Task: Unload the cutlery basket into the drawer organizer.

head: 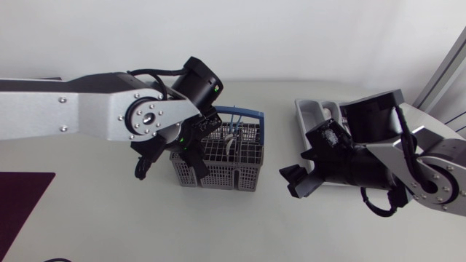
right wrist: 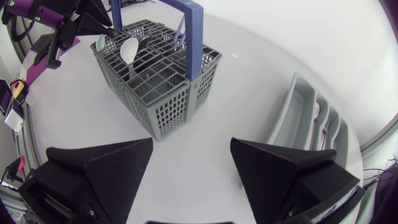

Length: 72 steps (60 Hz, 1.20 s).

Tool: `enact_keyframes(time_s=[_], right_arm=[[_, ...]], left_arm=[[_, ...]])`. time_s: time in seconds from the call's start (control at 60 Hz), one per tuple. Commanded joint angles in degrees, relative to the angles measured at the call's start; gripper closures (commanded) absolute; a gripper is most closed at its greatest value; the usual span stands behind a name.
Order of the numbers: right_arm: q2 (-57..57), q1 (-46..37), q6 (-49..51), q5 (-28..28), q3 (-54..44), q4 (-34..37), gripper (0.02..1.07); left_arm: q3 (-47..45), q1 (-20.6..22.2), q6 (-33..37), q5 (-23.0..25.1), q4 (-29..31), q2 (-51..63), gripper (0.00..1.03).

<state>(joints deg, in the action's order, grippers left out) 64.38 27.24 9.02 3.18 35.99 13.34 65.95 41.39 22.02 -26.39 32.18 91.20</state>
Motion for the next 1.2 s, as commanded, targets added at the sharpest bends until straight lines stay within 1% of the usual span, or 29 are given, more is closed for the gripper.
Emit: enact_keyframes(time_s=[0.0,0.067,0.217,0.35,0.383,0.433,0.45,0.717,0.75,1.067,1.183], right_arm=[[-0.48,-0.44,0.21,0.25,-0.83,0.72,0.17],[-0.57,-0.44,0.21,0.25,-0.83,0.72,0.17],[-0.48,-0.61,0.21,0.25,-0.92,0.72,0.17],[-0.48,-0.70,0.30,0.34,-1.09,0.63,0.17],[-0.48,-0.79,0.30,0.34,-1.18,0.63,0.17],[-0.48,-0.88,0.48,0.34,-1.27,0.63,0.17],[-0.48,-0.88,0.48,0.34,-1.27,0.63,0.17],[-1.10,-1.49,0.83,0.69,-1.62,0.72,0.17],[-1.19,-1.67,0.83,0.86,-1.71,0.72,0.17],[-1.89,-1.84,1.00,0.86,-2.50,0.63,0.17],[-2.15,-2.02,1.18,1.04,-2.50,0.72,0.17]], left_arm=[[-0.65,-0.08,-0.49,-1.29,-0.72,2.49,0.61],[-0.56,-0.17,-0.40,-1.38,-0.98,2.49,0.66],[-0.39,-0.25,-0.22,-1.56,-0.98,3.28,0.66],[-0.39,-0.25,-0.31,-3.23,-0.98,4.25,0.66],[-0.39,0.01,-0.31,-3.23,-0.98,4.25,0.73],[-0.47,0.27,-0.40,-3.31,-0.98,4.25,0.74],[-0.47,0.45,-0.40,-3.31,-0.98,4.25,0.76],[-1.53,2.21,-0.93,-6.48,-1.07,4.08,0.81],[-1.53,2.38,-0.93,-6.57,-1.16,4.08,0.83],[-1.44,2.47,-0.49,-7.89,-1.07,2.76,0.85],[-1.44,3.00,-0.14,-9.38,-0.81,0.82,0.85]])
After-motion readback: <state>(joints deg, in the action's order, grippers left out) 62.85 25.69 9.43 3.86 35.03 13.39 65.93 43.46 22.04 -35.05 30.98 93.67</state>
